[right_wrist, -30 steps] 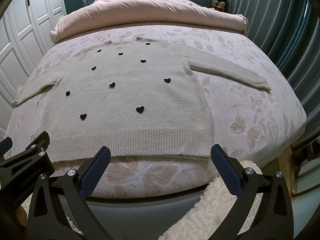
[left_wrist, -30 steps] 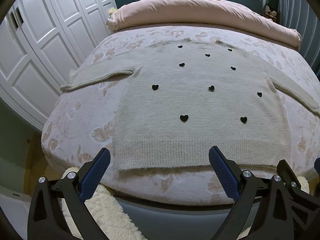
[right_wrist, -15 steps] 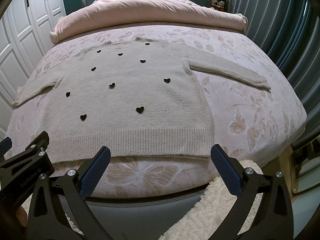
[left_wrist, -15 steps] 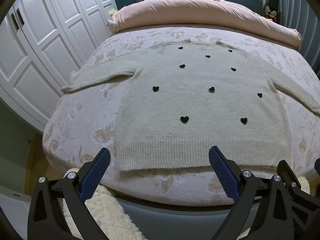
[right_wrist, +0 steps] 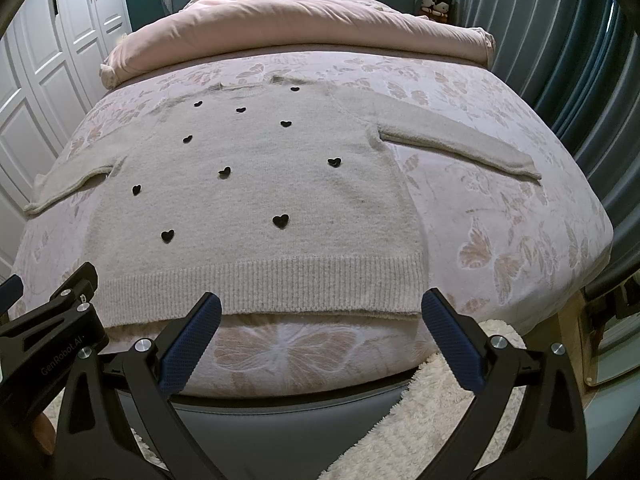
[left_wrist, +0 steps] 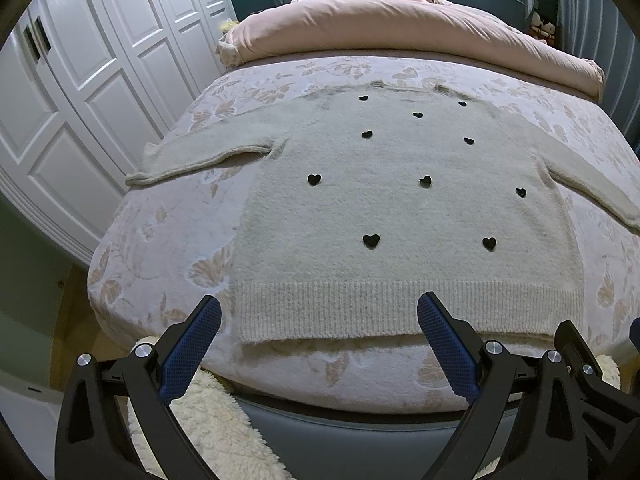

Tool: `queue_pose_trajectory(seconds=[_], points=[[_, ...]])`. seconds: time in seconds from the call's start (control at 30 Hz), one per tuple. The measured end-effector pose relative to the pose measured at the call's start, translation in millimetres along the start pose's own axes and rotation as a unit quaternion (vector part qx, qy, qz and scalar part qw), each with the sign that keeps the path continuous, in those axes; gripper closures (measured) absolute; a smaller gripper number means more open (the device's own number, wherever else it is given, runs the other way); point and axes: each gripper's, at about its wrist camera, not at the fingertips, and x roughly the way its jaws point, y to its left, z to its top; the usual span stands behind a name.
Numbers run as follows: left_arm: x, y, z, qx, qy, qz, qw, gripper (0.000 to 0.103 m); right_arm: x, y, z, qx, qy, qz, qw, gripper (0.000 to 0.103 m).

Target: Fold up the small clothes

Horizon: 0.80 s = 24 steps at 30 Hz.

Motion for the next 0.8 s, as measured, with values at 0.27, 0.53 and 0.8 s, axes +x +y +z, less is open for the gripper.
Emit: queue_pose_trajectory(seconds=[0.27, 0.53, 0.8], points=[[0.5, 2.0, 1.0, 0.0, 0.002, 0.002, 1.0, 0.008, 0.8, 0.8, -1.3, 0.0, 0.002, -0.001, 1.0, 0.005], [0.8, 3.6, 1.2, -0.001, 0.003, 0.003, 1.0, 0.008, 0.5, 2.2, -2.4, -0.001, 0.003, -0.001, 1.0, 0.005], [-5.8, 3.5, -0.1, -0.006, -0.008, 0.005, 0.9999, 0.008, -6.6, 2.3, -1.2, 0.001, -0.006, 0.0, 1.0, 0.005]])
